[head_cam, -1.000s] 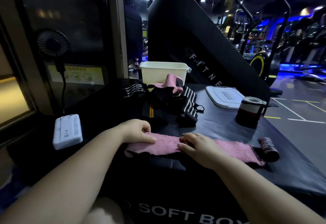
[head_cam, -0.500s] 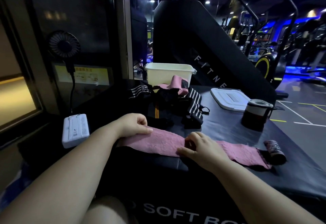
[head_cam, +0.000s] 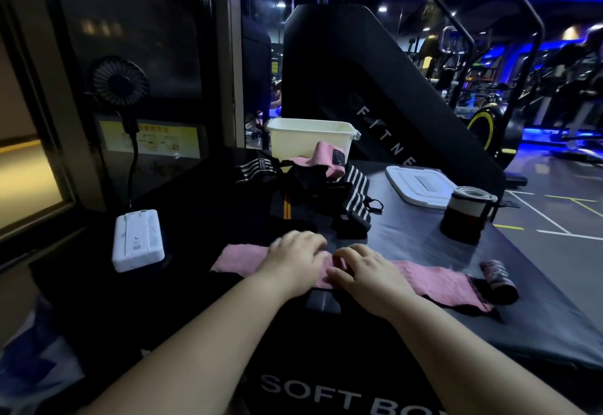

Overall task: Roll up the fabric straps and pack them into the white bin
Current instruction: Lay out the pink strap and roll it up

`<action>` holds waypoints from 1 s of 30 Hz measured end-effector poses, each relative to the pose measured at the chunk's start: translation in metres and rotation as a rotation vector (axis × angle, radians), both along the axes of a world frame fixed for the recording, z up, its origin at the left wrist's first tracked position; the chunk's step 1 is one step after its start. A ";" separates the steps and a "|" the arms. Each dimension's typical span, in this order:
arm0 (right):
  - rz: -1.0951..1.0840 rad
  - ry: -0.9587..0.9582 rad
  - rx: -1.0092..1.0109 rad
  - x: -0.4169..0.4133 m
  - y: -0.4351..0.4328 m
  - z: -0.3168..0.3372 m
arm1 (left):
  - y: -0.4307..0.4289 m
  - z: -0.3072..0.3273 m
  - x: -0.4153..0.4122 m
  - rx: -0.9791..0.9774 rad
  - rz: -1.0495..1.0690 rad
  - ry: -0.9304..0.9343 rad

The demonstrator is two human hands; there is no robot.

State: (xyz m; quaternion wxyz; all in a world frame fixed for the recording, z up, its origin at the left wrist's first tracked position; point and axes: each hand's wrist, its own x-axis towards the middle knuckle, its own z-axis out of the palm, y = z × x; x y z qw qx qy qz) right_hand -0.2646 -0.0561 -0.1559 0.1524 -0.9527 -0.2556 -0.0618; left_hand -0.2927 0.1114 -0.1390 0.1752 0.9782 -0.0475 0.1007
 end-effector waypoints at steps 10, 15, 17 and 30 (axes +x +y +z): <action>-0.164 -0.055 -0.055 0.005 -0.078 0.018 | -0.004 -0.009 -0.005 0.178 -0.030 0.262; -0.255 0.169 -0.171 0.012 -0.103 0.008 | -0.029 0.000 0.002 0.144 -0.009 0.186; -0.260 0.160 -0.219 0.010 -0.101 0.003 | -0.048 0.005 0.005 0.123 -0.075 0.134; -0.237 0.142 -0.246 -0.005 -0.106 0.003 | -0.057 -0.005 0.002 0.226 -0.171 0.274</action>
